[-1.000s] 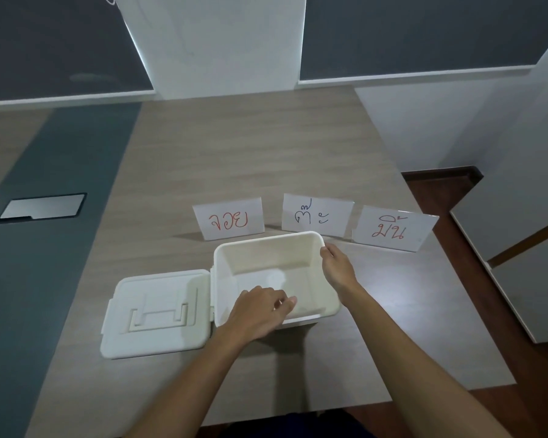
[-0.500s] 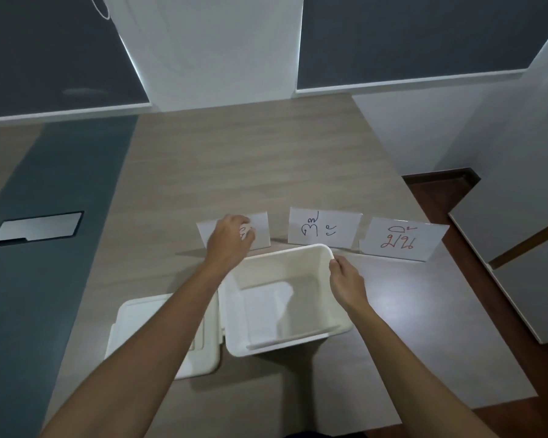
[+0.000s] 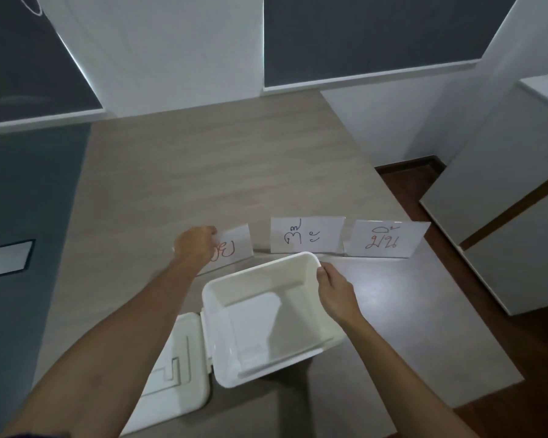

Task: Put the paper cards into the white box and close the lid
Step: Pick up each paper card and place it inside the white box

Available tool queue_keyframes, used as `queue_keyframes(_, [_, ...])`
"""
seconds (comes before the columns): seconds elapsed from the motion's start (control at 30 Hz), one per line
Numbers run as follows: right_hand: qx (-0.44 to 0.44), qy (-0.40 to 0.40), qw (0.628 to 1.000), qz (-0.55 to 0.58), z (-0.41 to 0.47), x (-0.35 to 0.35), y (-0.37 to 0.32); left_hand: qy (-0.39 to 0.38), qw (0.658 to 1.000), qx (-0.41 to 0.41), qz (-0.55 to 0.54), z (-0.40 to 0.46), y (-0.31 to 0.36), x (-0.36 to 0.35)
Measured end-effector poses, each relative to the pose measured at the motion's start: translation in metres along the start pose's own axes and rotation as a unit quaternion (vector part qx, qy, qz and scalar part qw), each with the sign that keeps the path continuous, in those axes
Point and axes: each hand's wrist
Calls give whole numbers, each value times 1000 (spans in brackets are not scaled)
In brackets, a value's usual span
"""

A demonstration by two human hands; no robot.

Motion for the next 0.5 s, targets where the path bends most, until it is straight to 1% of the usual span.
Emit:
queue_keyframes(0.07, [2, 1, 1000, -4, 0, 0, -1, 32, 999, -18, 14, -3, 8, 8])
queue_keyframes(0.17, [4, -1, 1000, -4, -1, 0, 0, 119, 991, -58, 23, -17, 26, 35])
queue_keyframes(0.33, [11, -3, 1000, 4, -3, 1, 0, 255, 959, -119, 13, -73, 70, 84])
queue_keyframes(0.4, [10, -5, 1000, 3, -3, 1, 0, 284, 948, -145, -4, -103, 86, 92])
queue_keyframes(0.5, [26, -3, 1000, -2, -2, 1, 2, 292, 940, -176, 0, -143, 105, 84])
Point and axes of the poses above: each hand's wrist, its own z-axis towards the middle knuckle, its own x-axis out of the back of the hand, y = z × x, and after that the axes turned 8 degrees about -x, right-handed
